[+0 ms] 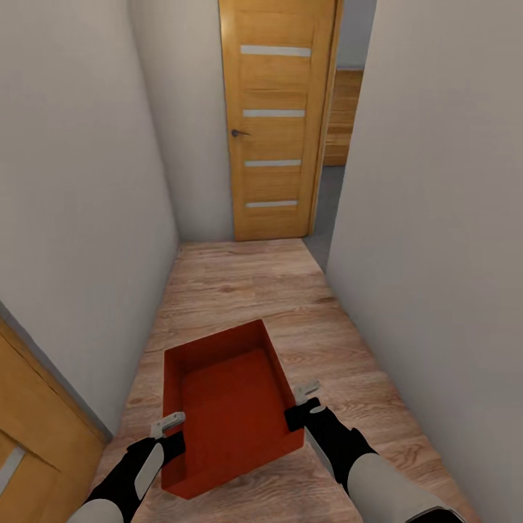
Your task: Move the two storage containers from the living room to the garage. In the garage, place one container on the floor and stack the other container on top of it (either order is fine).
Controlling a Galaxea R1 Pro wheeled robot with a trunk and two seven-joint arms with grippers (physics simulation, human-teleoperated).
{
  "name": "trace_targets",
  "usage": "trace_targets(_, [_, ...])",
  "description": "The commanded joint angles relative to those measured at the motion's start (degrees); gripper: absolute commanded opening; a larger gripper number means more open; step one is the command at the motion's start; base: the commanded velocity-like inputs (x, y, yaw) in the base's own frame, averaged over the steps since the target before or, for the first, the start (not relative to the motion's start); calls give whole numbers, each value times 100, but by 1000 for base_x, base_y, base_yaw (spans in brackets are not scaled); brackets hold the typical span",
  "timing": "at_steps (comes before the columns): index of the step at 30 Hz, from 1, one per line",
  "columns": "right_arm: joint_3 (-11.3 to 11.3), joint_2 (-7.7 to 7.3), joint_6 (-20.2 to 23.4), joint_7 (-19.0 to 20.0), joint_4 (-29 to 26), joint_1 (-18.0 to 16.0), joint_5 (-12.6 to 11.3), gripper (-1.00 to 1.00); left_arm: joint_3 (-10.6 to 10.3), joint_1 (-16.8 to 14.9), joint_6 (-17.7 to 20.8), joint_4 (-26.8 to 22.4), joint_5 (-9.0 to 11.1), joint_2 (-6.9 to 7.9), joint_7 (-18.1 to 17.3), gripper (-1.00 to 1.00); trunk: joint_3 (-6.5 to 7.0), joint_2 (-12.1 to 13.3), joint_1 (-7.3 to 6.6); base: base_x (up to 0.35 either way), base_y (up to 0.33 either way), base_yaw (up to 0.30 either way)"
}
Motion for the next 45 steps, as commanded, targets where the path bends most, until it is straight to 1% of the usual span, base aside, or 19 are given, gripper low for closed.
trace_targets(1, [514, 70, 38, 200, -21, -1, -49, -100, -357, -1, 133, 3, 240, -123, 41, -100, -5, -2, 3, 341, 97, 0])
trace_targets(18, [514, 70, 36, 200, -21, -1, -49, -100, -357, -1, 136, 5, 238, -124, 41, -100, -5, -2, 3, 341, 93, 0])
trace_targets(45, [516, 70, 36, 200, -21, -1, -49, -100, -362, -1, 141, 7, 236, -129, 41, -100, -5, -2, 3, 341, 3, 0])
